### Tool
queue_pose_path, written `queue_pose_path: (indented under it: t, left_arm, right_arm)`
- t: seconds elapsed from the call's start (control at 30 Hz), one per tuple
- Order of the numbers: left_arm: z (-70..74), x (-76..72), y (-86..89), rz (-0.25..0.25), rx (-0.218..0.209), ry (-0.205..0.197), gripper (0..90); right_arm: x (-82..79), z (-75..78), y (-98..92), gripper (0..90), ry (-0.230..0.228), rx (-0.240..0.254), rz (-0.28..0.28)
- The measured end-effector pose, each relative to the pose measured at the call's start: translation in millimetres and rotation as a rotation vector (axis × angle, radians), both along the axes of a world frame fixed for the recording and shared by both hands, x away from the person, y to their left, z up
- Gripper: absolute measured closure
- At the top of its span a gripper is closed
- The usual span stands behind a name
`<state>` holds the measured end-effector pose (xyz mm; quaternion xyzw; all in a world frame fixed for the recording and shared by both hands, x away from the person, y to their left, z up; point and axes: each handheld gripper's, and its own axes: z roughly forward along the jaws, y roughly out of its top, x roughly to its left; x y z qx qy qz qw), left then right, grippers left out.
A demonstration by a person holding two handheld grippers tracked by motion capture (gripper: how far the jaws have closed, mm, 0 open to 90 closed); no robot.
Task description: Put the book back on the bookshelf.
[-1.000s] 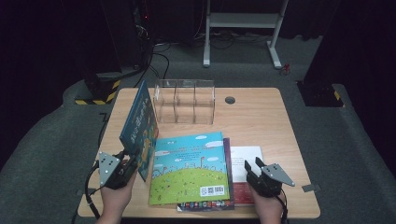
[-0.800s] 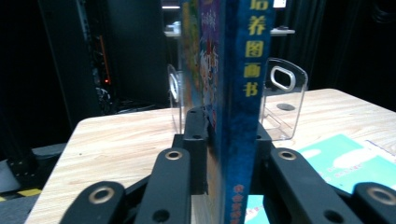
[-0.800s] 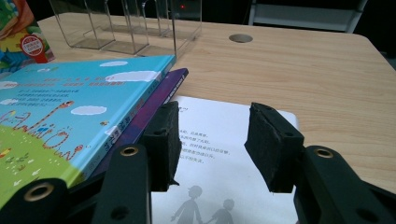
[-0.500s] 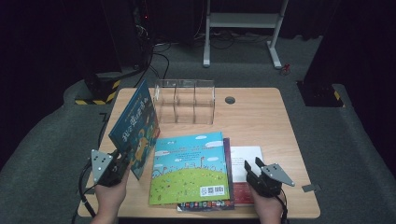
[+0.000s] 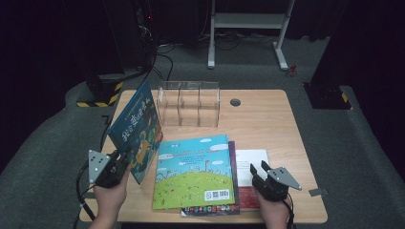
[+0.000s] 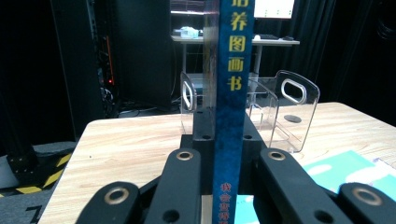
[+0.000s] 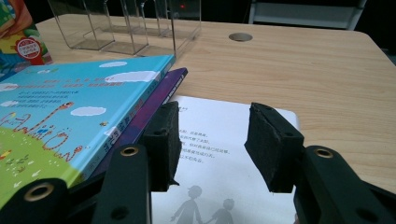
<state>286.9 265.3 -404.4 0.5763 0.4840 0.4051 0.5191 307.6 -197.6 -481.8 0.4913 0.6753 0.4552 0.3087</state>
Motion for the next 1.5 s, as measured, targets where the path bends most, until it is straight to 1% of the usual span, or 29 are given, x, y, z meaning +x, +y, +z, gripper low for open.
queue_pose_path:
  t: [0.13, 0.23, 0.27, 0.43, 0.53, 0.6, 0.73, 0.77, 0.87, 1.07, 1.37, 1.5]
  left_arm:
    - [7.8, 4.1, -0.6, -0.002, 0.007, 0.004, 83.1]
    - [13.8, 7.5, -1.1, -0.01, 0.025, 0.008, 83.1]
    - [15.0, 8.1, -1.5, -0.011, 0.022, 0.006, 83.1]
    - [24.2, 11.7, -3.3, -0.014, 0.04, -0.003, 83.2]
    - [28.0, 13.7, -4.1, -0.025, 0.049, -0.004, 83.2]
    - [30.6, 14.8, -4.8, -0.032, 0.044, -0.004, 83.2]
    - [34.2, 16.4, -5.1, -0.05, 0.052, -0.005, 83.1]
    - [35.7, 17.5, -4.9, -0.054, 0.063, 0.001, 83.0]
    - [37.0, 18.2, -3.2, -0.057, 0.063, 0.011, 83.0]
    - [32.6, 13.3, 4.4, -0.062, 0.044, 0.014, 82.9]
    - [10.8, -7.0, 7.2, -0.045, 0.02, -0.037, 82.8]
    - [2.6, -9.0, 6.2, -0.046, 0.026, -0.035, 82.7]
  right_arm:
    - [0.1, 0.0, -0.7, 53.7, 0.0, 0.006, 0.005]
    - [0.4, -0.1, -1.0, 53.7, 0.002, 0.008, 0.009]
    - [0.4, -0.1, -1.0, 53.7, 0.002, 0.008, 0.009]
    - [0.5, -0.1, -1.3, 53.8, 0.002, 0.01, 0.013]
    - [0.4, 0.0, -1.1, 53.8, 0.003, 0.011, 0.014]
    - [0.6, 0.0, -1.3, 53.7, 0.005, 0.011, 0.016]
    - [0.8, 0.0, -1.2, 53.8, 0.006, 0.01, 0.018]
    - [0.9, -0.1, -1.2, 53.7, 0.007, 0.01, 0.019]
    - [0.9, 0.0, -1.1, 53.8, 0.009, 0.009, 0.019]
    - [0.8, -0.1, -1.0, 53.7, 0.008, 0.008, 0.023]
    - [0.7, -0.1, 0.0, 53.8, 0.009, -0.001, 0.022]
    - [0.3, -0.1, 0.4, 53.9, 0.01, -0.002, 0.02]
